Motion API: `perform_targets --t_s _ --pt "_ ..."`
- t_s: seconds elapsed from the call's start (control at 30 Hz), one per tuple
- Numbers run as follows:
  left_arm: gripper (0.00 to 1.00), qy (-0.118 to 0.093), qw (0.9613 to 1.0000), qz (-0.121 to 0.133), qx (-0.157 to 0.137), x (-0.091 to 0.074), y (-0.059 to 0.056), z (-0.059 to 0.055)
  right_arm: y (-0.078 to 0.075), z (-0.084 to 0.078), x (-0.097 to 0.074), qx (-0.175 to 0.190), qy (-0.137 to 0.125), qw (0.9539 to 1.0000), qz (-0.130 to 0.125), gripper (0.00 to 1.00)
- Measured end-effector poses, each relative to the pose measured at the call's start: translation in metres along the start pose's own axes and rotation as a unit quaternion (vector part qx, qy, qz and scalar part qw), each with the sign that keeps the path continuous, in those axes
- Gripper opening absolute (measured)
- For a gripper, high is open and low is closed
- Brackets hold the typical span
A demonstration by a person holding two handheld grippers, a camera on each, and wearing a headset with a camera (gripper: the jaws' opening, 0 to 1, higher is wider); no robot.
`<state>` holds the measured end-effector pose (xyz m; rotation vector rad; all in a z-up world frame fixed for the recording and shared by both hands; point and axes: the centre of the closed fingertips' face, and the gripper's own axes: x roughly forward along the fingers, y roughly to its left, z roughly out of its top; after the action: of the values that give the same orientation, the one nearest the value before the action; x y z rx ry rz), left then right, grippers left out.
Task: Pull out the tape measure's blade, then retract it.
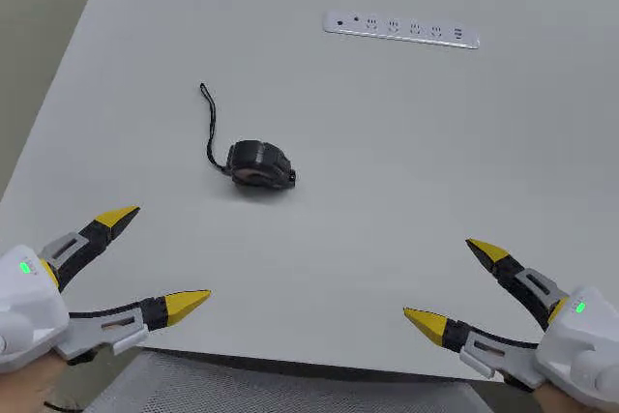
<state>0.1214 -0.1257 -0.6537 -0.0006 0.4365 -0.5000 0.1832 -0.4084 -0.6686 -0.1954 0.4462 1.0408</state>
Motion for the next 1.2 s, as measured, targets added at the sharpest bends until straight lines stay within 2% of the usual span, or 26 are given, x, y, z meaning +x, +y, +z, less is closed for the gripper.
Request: perform_targets --t_s 0.53,1.2 --pt "0.81 -0.003 1.0 0.0 0.0 0.002 0.0 0.0025 -0.0012 -0.001 -0.001 0.002 -0.001 1.0 -0.002 0.73" --pt "0.81 -0.004 1.0 0.001 -0.001 0.0015 0.0045 -0.0043 0.0003 0.0011 0.0005 0.002 -0.003 1.0 0.002 0.73"
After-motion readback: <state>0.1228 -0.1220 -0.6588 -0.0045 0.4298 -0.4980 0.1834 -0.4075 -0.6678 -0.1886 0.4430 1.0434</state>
